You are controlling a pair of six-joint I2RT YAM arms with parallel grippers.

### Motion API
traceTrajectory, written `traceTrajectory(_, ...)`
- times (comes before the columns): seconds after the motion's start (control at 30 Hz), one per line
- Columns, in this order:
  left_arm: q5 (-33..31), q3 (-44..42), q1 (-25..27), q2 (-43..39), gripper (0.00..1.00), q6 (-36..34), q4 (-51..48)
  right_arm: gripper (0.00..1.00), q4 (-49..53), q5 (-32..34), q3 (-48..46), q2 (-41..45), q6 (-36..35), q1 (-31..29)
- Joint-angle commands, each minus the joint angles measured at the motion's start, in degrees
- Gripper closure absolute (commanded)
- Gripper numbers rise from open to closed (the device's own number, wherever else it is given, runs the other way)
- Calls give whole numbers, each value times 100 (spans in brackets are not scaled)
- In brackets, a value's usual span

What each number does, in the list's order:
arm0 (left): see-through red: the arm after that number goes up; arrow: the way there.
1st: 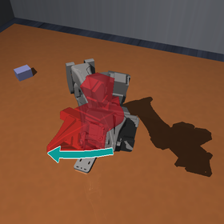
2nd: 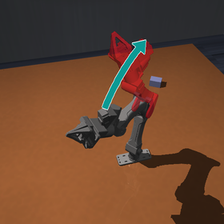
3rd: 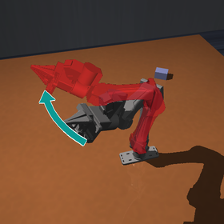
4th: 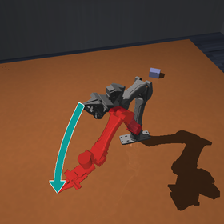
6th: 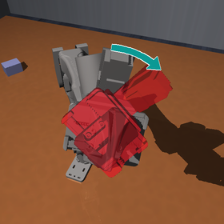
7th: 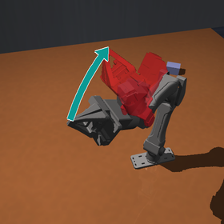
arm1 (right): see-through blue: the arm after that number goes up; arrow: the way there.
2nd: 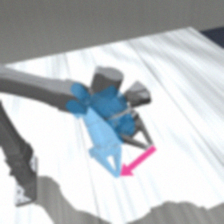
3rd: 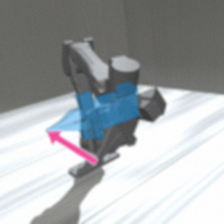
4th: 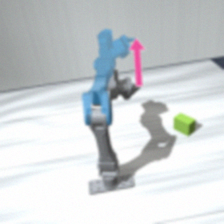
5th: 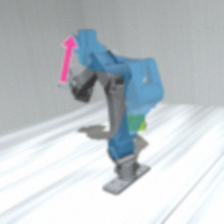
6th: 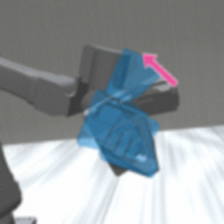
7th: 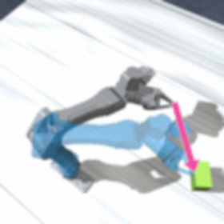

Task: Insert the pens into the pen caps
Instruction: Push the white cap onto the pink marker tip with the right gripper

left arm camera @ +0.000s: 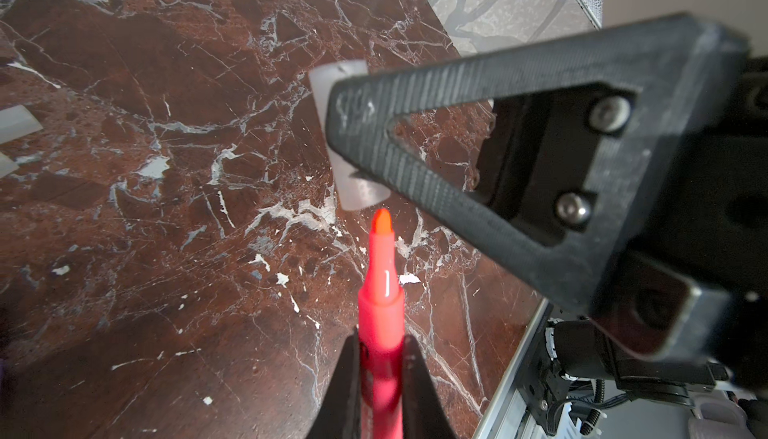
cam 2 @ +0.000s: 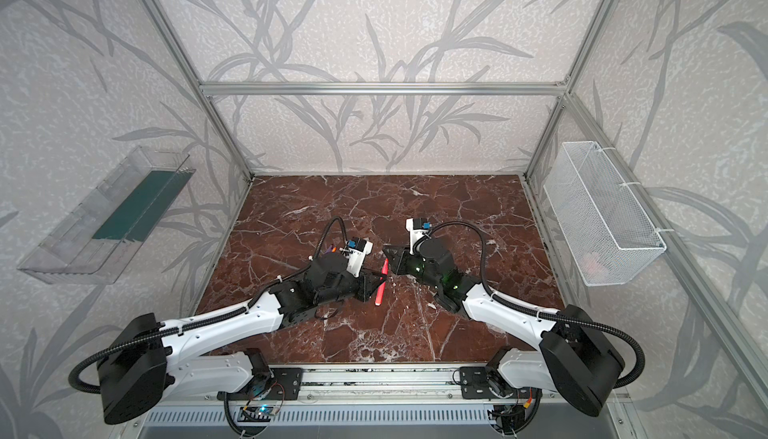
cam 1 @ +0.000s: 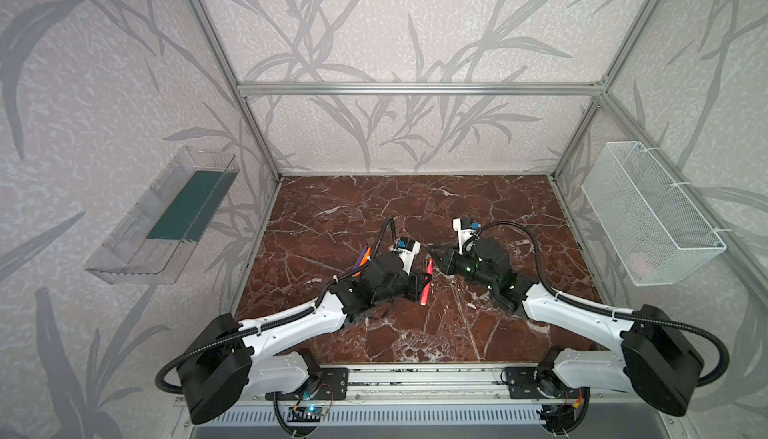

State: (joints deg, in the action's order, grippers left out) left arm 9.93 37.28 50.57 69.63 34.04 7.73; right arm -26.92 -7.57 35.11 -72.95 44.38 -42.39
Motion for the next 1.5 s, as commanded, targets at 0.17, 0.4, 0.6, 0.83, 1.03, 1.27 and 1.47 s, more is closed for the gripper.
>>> traceTrajectory(0.17, -278, 175, 6, -37, 100, -63, 19, 100, -248, 89, -112, 114, 49, -118)
traceTrajectory(0.4, -378, 157, -20, -98, 100, -33, 10, 100, -287, 142, -156, 123, 79, -171)
traceTrajectory(0.6, -512, 122, -58, -212, 100, 25, 82, 100, -386, 221, -224, 97, 123, -225)
traceTrajectory(0.83, -540, 62, -167, -247, 100, 172, 293, 100, -660, 433, -360, 88, 159, -472)
traceTrajectory(1.03, -425, 38, -305, -291, 100, 252, 369, 100, -743, 697, -404, 62, 8, -714)
traceTrajectory(1.27, -165, -23, -432, -326, 100, 305, 531, 100, -1309, 417, -508, -103, -283, -753)
traceTrajectory(1.47, 48, -122, -563, -473, 100, 309, 557, 100, -2187, 40, -694, -308, -417, -728)
